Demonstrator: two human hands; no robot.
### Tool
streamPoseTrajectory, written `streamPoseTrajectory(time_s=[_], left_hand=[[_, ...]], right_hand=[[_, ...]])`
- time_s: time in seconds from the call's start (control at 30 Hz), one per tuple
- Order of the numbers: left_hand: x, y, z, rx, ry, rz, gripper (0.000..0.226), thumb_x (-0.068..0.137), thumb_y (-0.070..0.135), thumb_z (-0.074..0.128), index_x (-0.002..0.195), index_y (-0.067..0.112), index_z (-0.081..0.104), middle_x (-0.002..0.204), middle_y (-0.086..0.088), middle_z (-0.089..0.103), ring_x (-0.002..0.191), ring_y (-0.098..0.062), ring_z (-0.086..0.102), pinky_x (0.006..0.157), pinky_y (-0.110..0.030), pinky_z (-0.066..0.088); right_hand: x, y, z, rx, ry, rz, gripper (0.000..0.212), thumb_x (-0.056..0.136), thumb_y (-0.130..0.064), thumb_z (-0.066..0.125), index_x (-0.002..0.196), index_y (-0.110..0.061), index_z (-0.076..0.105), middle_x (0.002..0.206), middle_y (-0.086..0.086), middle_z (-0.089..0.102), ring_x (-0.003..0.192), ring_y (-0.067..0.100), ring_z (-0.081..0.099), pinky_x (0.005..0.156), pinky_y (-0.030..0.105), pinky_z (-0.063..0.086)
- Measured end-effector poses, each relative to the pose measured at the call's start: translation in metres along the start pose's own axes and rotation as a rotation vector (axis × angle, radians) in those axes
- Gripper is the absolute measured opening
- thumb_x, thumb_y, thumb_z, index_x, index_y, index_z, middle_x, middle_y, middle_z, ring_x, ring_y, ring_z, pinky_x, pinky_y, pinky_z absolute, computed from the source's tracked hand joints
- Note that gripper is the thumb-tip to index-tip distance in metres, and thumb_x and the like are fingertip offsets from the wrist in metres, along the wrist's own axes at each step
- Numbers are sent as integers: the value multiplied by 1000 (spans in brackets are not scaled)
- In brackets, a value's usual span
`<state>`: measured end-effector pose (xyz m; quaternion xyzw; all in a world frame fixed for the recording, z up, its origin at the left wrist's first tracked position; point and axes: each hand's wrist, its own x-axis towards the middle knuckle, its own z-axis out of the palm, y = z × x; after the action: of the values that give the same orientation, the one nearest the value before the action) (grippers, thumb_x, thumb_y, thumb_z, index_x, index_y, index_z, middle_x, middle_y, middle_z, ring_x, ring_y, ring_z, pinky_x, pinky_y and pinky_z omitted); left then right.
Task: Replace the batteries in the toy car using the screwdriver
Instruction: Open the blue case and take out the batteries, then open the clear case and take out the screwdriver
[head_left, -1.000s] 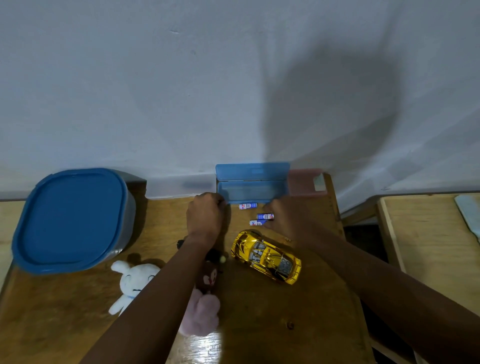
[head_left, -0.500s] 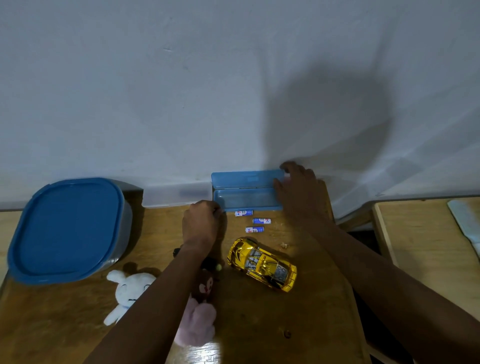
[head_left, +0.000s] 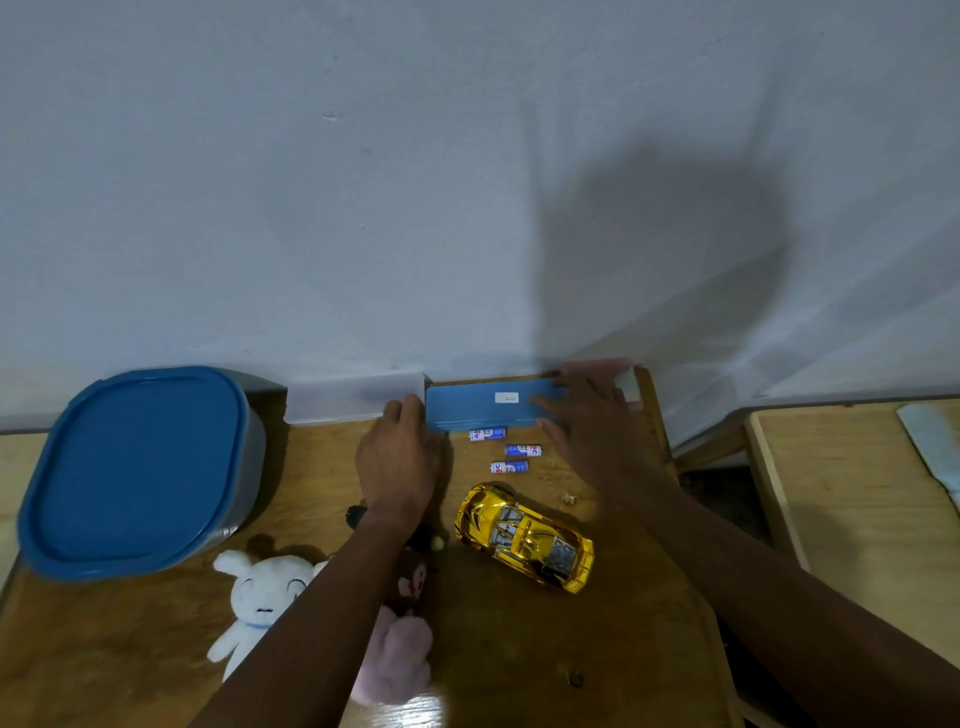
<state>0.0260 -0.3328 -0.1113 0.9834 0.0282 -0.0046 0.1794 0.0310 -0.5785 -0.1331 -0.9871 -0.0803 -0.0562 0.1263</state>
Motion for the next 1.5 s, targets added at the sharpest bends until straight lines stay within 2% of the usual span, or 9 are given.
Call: streamPoseTrajectory(time_s=[0.17, 0.4, 0.6, 0.7, 0.8, 0.93, 1.1, 1.33, 1.5], left_hand=[[13, -2, 4, 112, -50, 120, 39, 93, 29, 68, 131, 19, 65, 128, -6, 64, 116, -28, 57, 93, -44, 47], [33, 4, 3, 258, -104, 133, 39, 99, 34, 57, 137, 28, 61, 139, -2, 57, 126, -27, 47, 99, -42, 39], [33, 2, 2, 231, -138, 145, 43, 98, 39, 57, 140, 28, 58, 144, -3, 51, 131, -27, 41, 103, -42, 35], [23, -3, -3, 122, -132, 147, 48, 94, 42, 60, 139, 24, 58, 144, -5, 51, 131, -26, 41, 104, -42, 35], [14, -22, -8, 7, -44, 51, 49, 90, 34, 66, 137, 24, 58, 146, -6, 49, 134, -26, 40, 106, -43, 35], [13, -53, -20, -107, 93, -159, 59, 84, 30, 73, 139, 23, 54, 150, -9, 44, 138, -30, 37, 109, -48, 35], [19, -87, -26, -242, 82, -388, 79, 79, 29, 74, 149, 17, 39, 153, -15, 37, 138, -37, 39, 108, -54, 41], [18, -101, -20, -356, 58, -407, 86, 82, 25, 69, 155, 18, 23, 151, -16, 39, 134, -36, 42, 112, -50, 39], [18, -103, -20, -380, 80, -425, 93, 81, 18, 75, 157, 21, 22, 144, -16, 43, 129, -32, 43, 109, -44, 38]], right_hand=[[14, 3, -1, -93, -10, -47, 32, 77, -30, 83, 108, -28, 76, 112, 7, 67, 108, 33, 60, 88, 49, 49], [22, 1, 6, -153, -36, -14, 32, 78, -33, 82, 109, -30, 75, 116, 8, 64, 109, 33, 58, 88, 48, 48], [18, -3, 9, -205, -23, -1, 33, 78, -30, 80, 110, -29, 74, 116, 11, 63, 110, 35, 58, 89, 51, 48], [19, -21, 4, -93, 2, 100, 34, 72, -30, 80, 106, -25, 74, 114, 8, 66, 109, 34, 59, 90, 50, 48], [28, -54, 7, 29, -9, 77, 40, 69, -30, 82, 107, -21, 74, 112, 5, 67, 107, 32, 61, 89, 44, 49], [52, -106, 16, 195, -99, -89, 39, 81, -31, 73, 118, -20, 71, 123, 2, 62, 119, 26, 51, 98, 44, 45], [81, -158, 36, 181, -166, -256, 45, 78, -24, 73, 122, -14, 69, 128, 11, 63, 118, 33, 55, 101, 43, 44], [92, -190, 48, 83, -204, -251, 66, 80, -36, 71, 139, -15, 50, 133, 4, 56, 122, 27, 47, 100, 42, 42], [96, -200, 54, 105, -204, -186, 65, 73, -37, 81, 127, -10, 59, 120, 6, 61, 117, 28, 51, 95, 42, 47]])
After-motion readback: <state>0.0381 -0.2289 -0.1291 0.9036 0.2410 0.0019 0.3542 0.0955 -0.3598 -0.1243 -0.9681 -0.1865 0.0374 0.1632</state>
